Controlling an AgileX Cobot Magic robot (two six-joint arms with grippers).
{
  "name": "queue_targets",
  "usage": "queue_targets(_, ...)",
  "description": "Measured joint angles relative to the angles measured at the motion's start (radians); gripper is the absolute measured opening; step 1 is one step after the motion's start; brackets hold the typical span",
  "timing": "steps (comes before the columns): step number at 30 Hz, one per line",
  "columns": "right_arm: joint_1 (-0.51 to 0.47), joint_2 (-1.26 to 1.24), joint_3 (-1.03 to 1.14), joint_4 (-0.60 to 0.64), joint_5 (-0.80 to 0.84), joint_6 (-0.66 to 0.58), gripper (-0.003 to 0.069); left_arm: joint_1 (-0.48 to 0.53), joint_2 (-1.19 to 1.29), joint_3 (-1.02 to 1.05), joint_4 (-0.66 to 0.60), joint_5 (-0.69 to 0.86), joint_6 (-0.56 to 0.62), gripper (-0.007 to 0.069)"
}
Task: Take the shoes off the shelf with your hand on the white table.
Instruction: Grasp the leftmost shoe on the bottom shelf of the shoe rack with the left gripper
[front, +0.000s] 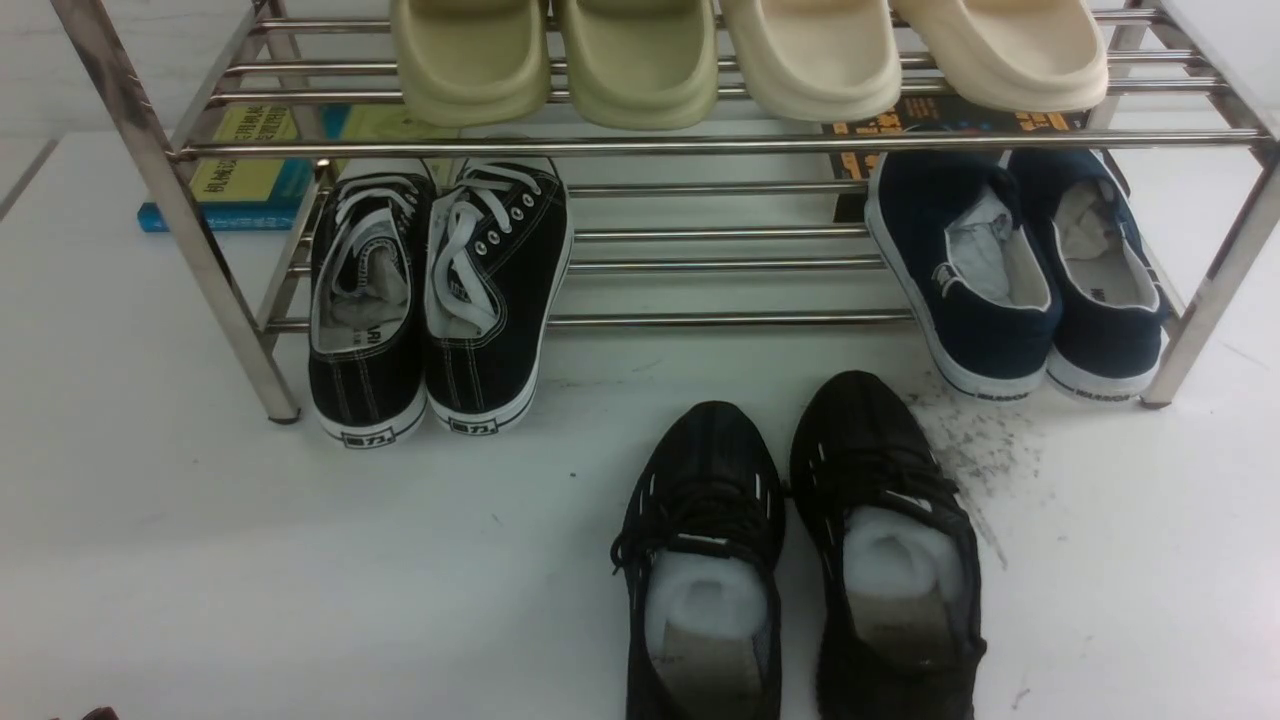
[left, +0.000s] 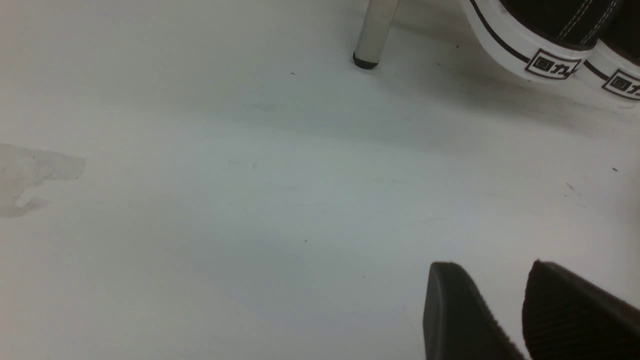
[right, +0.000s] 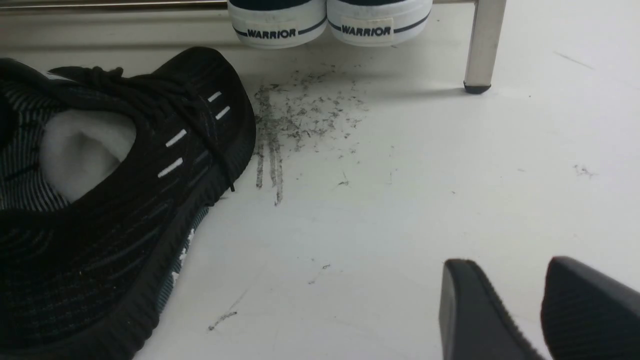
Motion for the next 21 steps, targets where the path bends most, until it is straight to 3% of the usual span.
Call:
queue_targets(8,0.000,0.000,0.000,0.000,0.000,0.000,0.0237,0.000,0.000,0.005,0.008,-0.033,-0.036,0.0240)
queue_targets(15,0.000,0.000,0.000,0.000,0.000,0.000,0.0237,0.000,0.000,0.012,-0.274,-0.075,-0.302,0.0240)
queue_targets(21,0.000,0.000,0.000,0.000,0.000,0.000,0.0237,0.000,0.000,0.016,-0.335,-0.144,-0.386,0.0240)
